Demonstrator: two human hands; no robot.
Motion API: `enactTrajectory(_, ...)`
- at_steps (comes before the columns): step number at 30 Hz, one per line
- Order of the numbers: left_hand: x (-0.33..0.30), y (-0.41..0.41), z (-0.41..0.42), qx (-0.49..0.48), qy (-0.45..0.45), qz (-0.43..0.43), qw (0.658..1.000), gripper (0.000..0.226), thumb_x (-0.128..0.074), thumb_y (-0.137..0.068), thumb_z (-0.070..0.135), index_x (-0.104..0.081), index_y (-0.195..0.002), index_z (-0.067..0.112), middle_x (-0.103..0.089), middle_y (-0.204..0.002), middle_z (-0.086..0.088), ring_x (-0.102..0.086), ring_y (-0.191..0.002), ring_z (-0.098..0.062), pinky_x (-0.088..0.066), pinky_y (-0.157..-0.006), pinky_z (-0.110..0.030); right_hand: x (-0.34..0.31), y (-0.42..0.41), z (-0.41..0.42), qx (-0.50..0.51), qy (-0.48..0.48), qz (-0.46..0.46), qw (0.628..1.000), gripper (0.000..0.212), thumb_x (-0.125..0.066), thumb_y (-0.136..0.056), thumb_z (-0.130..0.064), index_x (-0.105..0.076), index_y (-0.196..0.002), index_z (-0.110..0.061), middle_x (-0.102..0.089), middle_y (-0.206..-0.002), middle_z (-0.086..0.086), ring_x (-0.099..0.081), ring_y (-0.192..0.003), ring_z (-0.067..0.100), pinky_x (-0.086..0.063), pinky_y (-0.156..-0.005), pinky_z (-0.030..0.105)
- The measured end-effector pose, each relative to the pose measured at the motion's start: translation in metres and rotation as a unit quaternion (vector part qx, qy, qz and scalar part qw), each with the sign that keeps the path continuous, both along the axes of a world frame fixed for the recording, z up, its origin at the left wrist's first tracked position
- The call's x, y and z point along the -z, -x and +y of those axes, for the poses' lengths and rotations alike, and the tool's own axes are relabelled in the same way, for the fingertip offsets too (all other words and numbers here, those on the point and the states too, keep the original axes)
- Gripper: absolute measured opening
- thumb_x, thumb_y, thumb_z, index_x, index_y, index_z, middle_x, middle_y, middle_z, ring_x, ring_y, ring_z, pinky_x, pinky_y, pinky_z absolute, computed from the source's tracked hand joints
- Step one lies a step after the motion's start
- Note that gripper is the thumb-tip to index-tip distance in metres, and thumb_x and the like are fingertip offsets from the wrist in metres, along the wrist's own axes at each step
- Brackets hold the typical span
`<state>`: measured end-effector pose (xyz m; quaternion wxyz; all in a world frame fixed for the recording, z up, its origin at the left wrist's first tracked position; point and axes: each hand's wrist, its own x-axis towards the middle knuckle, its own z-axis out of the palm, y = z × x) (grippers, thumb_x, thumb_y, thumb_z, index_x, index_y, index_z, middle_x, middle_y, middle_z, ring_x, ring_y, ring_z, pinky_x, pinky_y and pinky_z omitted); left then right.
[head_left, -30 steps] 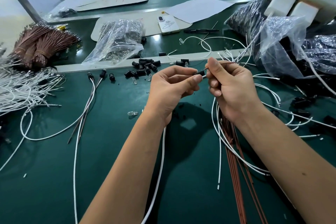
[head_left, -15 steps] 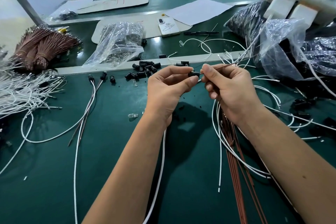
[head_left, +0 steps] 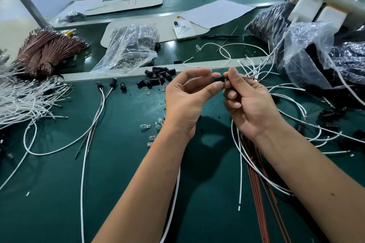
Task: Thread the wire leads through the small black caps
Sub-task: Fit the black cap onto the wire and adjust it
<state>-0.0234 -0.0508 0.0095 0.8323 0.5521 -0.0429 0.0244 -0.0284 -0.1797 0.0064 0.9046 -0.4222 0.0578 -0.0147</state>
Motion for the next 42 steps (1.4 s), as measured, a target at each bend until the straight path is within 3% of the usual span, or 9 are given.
enactTrajectory(11,0.001,-0.002,0.005,0.015,-0.018,0.021,0.999,0.029,-0.077,-0.074,-0.016,-0.070,-0.091,0.007,-0.077,-0.090,-0.014,-0.073,-0.086,-0.023,-0.059,-0.090,-0.034,0.001,0.000,0.001,0.047,0.123,-0.017,0.991,0.020,-0.081,-0.074,-0.024,-0.068,-0.081,-0.011,-0.062,-0.063,0.000,-0.045,-0.045,0.007,-0.032,-0.038,0.017)
enactTrajectory(16,0.001,-0.002,0.006,0.008,-0.018,0.016,1.000,0.029,-0.077,-0.074,-0.014,-0.070,-0.091,0.008,-0.078,-0.089,-0.010,-0.073,-0.085,-0.019,-0.059,-0.088,-0.031,-0.006,-0.002,-0.006,0.013,0.066,0.003,0.998,0.018,-0.061,-0.102,-0.019,-0.059,-0.087,-0.009,-0.065,-0.066,0.005,-0.051,-0.049,0.010,-0.036,-0.040,0.018)
enactTrajectory(20,0.002,-0.002,0.007,0.013,-0.030,0.006,0.999,0.030,-0.077,-0.073,-0.015,-0.070,-0.092,0.008,-0.078,-0.090,-0.011,-0.074,-0.086,-0.020,-0.059,-0.085,-0.031,-0.002,-0.002,-0.004,0.026,0.135,-0.026,0.990,0.022,-0.064,-0.101,-0.013,-0.060,-0.080,-0.009,-0.063,-0.067,0.005,-0.048,-0.049,0.011,-0.035,-0.039,0.019)
enactTrajectory(25,0.003,-0.003,0.011,-0.027,-0.184,-0.062,0.981,0.026,-0.084,-0.073,-0.007,-0.071,-0.090,0.007,-0.078,-0.085,-0.006,-0.076,-0.083,-0.017,-0.059,-0.077,-0.029,0.001,-0.003,-0.008,0.053,0.275,-0.068,0.958,0.020,-0.075,-0.094,-0.018,-0.069,-0.078,-0.010,-0.057,-0.059,0.002,-0.045,-0.048,0.012,-0.034,-0.039,0.021)
enactTrajectory(29,0.005,-0.005,0.011,-0.053,-0.297,-0.089,0.949,0.020,-0.088,-0.073,0.007,-0.076,-0.084,0.018,-0.075,-0.075,0.005,-0.070,-0.070,-0.007,-0.051,-0.065,-0.022,0.000,-0.006,-0.015,0.040,0.280,-0.090,0.955,0.041,-0.050,-0.109,-0.035,-0.077,-0.092,-0.008,-0.061,-0.069,0.003,-0.049,-0.051,0.010,-0.037,-0.039,0.021)
enactTrajectory(31,0.005,-0.004,0.009,-0.044,-0.307,-0.095,0.946,0.020,-0.088,-0.073,0.007,-0.076,-0.085,0.019,-0.075,-0.075,0.006,-0.068,-0.068,-0.005,-0.049,-0.064,-0.020,0.001,-0.007,-0.017,0.053,0.364,-0.094,0.925,0.042,-0.045,-0.109,-0.040,-0.080,-0.102,-0.018,-0.063,-0.071,-0.006,-0.049,-0.052,0.005,-0.037,-0.043,0.018)
enactTrajectory(36,0.003,-0.003,0.006,-0.007,-0.208,-0.076,0.975,0.019,-0.083,-0.076,-0.006,-0.074,-0.091,0.001,-0.078,-0.085,-0.009,-0.074,-0.077,-0.018,-0.059,-0.076,-0.030,0.007,-0.005,-0.009,-0.016,0.432,-0.117,0.894,0.034,-0.045,-0.111,-0.030,-0.075,-0.119,-0.014,-0.059,-0.059,-0.024,-0.054,-0.054,-0.006,-0.039,-0.051,0.010)
enactTrajectory(40,-0.006,-0.002,0.009,0.035,0.065,0.044,0.996,0.018,-0.076,-0.075,-0.004,-0.072,-0.090,0.004,-0.077,-0.084,-0.012,-0.073,-0.073,-0.019,-0.058,-0.065,-0.026,0.001,-0.001,-0.006,-0.067,0.389,-0.114,0.912,0.032,-0.055,-0.104,-0.043,-0.073,-0.102,-0.017,-0.066,-0.090,0.019,-0.056,-0.066,0.018,-0.041,-0.040,0.024)
enactTrajectory(42,-0.008,-0.004,0.012,0.038,0.157,0.070,0.984,0.022,-0.073,-0.070,0.001,-0.071,-0.091,0.007,-0.076,-0.087,-0.010,-0.072,-0.074,-0.016,-0.058,-0.064,-0.023,0.004,0.000,-0.005,-0.086,0.423,-0.116,0.895,0.033,-0.064,-0.100,-0.040,-0.074,-0.091,-0.010,-0.068,-0.088,0.025,-0.055,-0.063,0.021,-0.041,-0.041,0.026)
